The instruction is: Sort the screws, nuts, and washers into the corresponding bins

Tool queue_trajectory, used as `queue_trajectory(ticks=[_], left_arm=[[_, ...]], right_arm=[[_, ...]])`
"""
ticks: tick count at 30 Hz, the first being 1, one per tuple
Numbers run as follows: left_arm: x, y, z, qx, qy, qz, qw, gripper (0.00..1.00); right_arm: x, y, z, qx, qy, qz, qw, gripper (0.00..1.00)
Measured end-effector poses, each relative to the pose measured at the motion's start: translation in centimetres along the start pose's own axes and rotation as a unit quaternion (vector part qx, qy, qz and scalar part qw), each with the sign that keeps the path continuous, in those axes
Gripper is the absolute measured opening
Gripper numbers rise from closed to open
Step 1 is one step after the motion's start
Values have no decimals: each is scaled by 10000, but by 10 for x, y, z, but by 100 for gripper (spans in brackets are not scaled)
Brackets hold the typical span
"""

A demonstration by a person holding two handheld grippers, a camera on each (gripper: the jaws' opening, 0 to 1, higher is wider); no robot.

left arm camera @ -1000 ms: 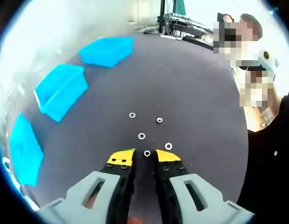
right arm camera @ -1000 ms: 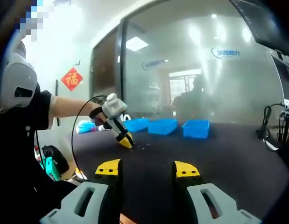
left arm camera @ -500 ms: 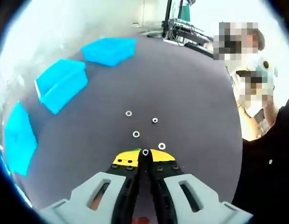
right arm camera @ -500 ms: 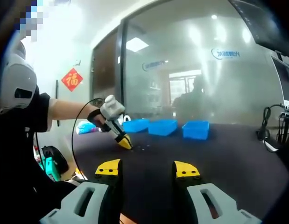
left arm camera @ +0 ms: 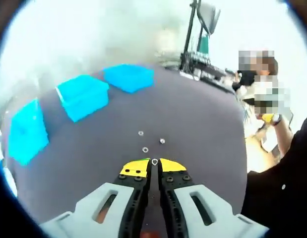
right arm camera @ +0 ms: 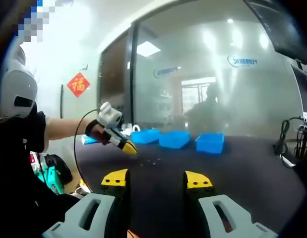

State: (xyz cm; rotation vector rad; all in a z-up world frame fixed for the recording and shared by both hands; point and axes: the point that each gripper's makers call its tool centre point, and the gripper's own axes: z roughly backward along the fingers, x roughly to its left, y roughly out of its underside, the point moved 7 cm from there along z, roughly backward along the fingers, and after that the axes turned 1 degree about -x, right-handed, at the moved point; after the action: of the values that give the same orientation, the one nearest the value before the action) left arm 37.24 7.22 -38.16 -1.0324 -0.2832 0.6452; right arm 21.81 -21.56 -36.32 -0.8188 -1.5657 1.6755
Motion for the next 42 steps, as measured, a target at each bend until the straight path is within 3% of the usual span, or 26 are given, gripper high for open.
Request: queue_trajectory(ticks=[5, 8, 10, 15, 20, 26, 31, 33, 34, 36, 38, 39, 42], left_arm=[[-6, -6, 17, -468, -134, 51, 9988, 6], [-9, -12, 31, -795, -569, -63, 9952, 6], [-11, -14, 37, -947, -695, 32, 9931, 6], [-13, -19, 58, -1516, -1085, 127, 9824, 6], [5, -18, 70, -1867, -1606, 292, 9688, 6], [20, -19, 76, -2042, -1881, 179, 9605, 6], [48, -27, 77, -2225, -2112, 236, 9515, 6], [63, -31, 79, -2364, -2214, 258, 9457, 6], [71, -34, 80, -2453, -2277, 474, 9411, 6], [88, -38, 81, -2470, -2385, 497, 9379, 6], [108, -42, 82, -2447, -2706, 244, 9308, 6], [118, -44, 82, -2522, -2821, 338, 9250, 6], [145, -46, 81, -2470, -2952, 524, 9215, 6]], right_arm=[[6, -5, -2, -46, -42, 40, 10000, 38], [8, -6, -3, -64, -55, 55, 9999, 38], [10, -8, -4, -75, -74, 74, 9999, 38], [13, -11, -5, -93, -109, 105, 9998, 38], [14, -12, -6, -101, -112, 118, 9998, 38], [14, -14, -7, -122, -107, 125, 9998, 38], [14, -16, -8, -152, -114, 119, 9997, 38], [14, -16, -8, -165, -113, 106, 9997, 38], [13, -16, -8, -170, -110, 95, 9997, 38], [12, -14, -7, -155, -92, 80, 9998, 38], [11, -13, -6, -139, -81, 67, 9998, 38], [11, -13, -6, -135, -79, 63, 9999, 38], [11, -13, -5, -142, -82, 44, 9999, 38]])
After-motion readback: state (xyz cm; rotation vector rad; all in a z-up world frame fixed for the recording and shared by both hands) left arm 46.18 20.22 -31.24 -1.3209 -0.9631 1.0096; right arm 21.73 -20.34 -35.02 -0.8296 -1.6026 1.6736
